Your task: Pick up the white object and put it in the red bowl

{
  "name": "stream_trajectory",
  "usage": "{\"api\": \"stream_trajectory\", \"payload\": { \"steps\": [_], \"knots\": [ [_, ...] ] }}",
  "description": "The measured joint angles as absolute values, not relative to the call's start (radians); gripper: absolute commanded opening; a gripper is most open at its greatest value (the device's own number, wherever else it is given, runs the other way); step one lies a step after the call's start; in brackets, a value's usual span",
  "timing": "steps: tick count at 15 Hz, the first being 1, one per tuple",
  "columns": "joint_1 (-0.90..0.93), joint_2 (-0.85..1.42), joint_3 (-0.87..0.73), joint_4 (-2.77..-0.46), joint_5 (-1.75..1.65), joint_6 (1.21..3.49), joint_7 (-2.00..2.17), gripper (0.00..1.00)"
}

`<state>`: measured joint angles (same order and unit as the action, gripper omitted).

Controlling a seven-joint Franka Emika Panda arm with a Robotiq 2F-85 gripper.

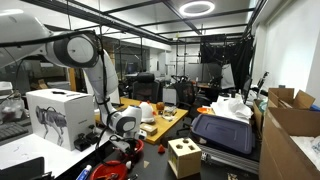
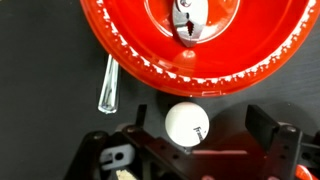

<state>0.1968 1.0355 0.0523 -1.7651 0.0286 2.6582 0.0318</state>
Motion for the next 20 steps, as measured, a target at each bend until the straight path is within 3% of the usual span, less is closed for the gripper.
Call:
{"api": "stream_trajectory", "payload": {
  "steps": [20],
  "knots": [
    [0.192,1.076,0.046,-1.723,0.027,2.741,0.032,1.0]
  ]
}}
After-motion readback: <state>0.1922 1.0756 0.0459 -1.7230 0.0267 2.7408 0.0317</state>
